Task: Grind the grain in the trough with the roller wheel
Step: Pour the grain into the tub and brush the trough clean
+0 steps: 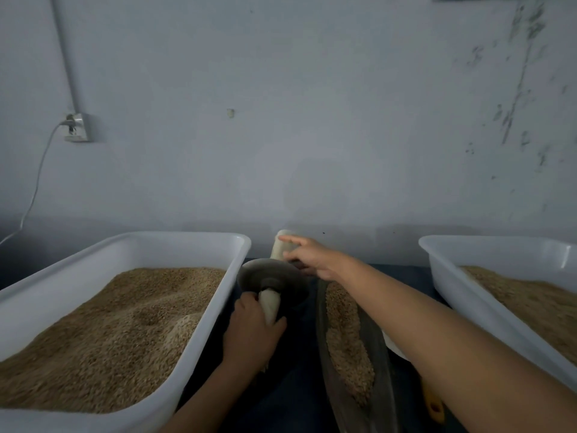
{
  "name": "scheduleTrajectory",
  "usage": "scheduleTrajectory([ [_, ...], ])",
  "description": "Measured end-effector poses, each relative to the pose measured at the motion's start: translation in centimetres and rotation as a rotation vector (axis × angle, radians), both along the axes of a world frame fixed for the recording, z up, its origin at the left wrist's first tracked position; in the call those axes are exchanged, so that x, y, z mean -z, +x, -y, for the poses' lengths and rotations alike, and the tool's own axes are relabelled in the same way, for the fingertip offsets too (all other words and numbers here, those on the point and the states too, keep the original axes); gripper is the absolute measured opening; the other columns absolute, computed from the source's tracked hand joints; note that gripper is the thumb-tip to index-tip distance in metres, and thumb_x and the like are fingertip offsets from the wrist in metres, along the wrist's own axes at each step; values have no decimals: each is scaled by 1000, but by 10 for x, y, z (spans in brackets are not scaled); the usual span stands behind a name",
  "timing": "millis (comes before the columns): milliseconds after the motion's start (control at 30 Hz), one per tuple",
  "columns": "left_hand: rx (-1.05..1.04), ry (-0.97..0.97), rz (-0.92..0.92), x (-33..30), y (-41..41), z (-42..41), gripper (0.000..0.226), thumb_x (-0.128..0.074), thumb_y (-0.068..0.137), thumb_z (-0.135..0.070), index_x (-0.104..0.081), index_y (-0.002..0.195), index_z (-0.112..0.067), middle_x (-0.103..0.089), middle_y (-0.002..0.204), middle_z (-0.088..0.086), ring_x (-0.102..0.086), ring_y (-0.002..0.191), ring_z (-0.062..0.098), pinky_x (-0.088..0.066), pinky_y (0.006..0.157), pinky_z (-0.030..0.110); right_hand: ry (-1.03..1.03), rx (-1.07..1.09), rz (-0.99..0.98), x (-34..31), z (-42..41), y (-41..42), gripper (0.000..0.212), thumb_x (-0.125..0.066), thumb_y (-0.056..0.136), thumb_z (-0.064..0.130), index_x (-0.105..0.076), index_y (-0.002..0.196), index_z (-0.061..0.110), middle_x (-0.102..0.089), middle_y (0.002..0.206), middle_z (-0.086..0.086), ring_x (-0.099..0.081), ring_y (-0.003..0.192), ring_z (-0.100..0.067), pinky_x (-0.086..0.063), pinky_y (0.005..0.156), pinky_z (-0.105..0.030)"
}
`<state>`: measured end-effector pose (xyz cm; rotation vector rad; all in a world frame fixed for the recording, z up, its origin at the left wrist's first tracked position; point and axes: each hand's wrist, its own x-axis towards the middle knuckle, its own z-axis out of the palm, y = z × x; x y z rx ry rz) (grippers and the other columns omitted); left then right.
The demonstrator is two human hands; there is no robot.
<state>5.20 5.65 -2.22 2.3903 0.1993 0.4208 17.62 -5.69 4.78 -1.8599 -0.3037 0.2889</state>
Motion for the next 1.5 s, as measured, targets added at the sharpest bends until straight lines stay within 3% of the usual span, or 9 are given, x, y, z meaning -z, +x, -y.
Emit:
scheduleTrajectory([
  [200,32,205,204,-14,-19,27,62,-64,84,-29,-30,133,-14,-29,138,6,-33,126,18,-31,101,25,-118,128,213,-7,47,-15,35,-53,95,6,-55,129,14,-53,122,-11,-54,113,-25,-49,94,-38],
  [333,193,-174,244,-17,-30,49,56,-63,87,-21,-36,135,-17,-33,131,-6,-34,113,2,-32,85,8,-206,279,394,1,83,-27,27,-52,92,1,-61,114,13,-61,111,-6,-57,109,-20,-46,93,-32],
  [500,216,-891,-267,-18,-30,66,59,-60,90,-25,-35,140,-6,-54,127,13,-56,109,24,-47,85,33,-186,480,279,31,116,-38,36,-52,91,-1,-53,126,12,-56,125,-8,-53,111,-20,-41,83,-26],
  [700,152,-1054,-365,-14,-27,75,26,-56,92,-16,-62,110,2,-69,95,18,-65,81,28,-48,60,28,-19,535,42,62,111,-56,46,-57,95,14,-45,138,4,-50,138,-13,-48,125,-28,-40,105,-39],
  [833,138,-1092,-447,-16,-27,82,23,-52,94,-11,-65,104,5,-69,93,22,-65,81,32,-51,66,31,-87,539,139,66,102,-63,36,-57,94,16,-54,128,5,-60,124,-11,-56,111,-25,-44,93,-35],
  [967,131,-1145,-460,-21,-28,83,24,-47,95,-6,-65,83,3,-67,66,16,-64,56,26,-47,44,23,-128,510,154,65,93,-67,31,-55,96,16,-55,126,7,-61,120,-11,-58,109,-25,-46,92,-35],
  [1167,81,-1155,-459,-23,-26,86,25,-44,95,-3,-62,80,4,-61,73,17,-57,61,27,-44,44,24,-84,527,141,63,92,-69,25,-51,96,6,-64,116,3,-67,108,-15,-62,99,-26,-50,83,-34],
  [1367,120,-1334,-511,-35,-22,88,26,-48,96,-14,-63,100,7,-67,77,20,-61,66,30,-50,55,33,-70,528,111,51,95,-67,22,-48,93,-4,-66,104,-10,-67,101,-28,-64,94,-38,-51,87,-49],
  [1500,151,-1379,-492,-46,-16,92,35,-54,94,-25,-61,115,3,-66,96,21,-61,78,31,-50,65,35,-28,522,120,35,97,-66,21,-50,88,-9,-67,99,-15,-67,91,-28,-63,79,-33,-44,65,-33],
])
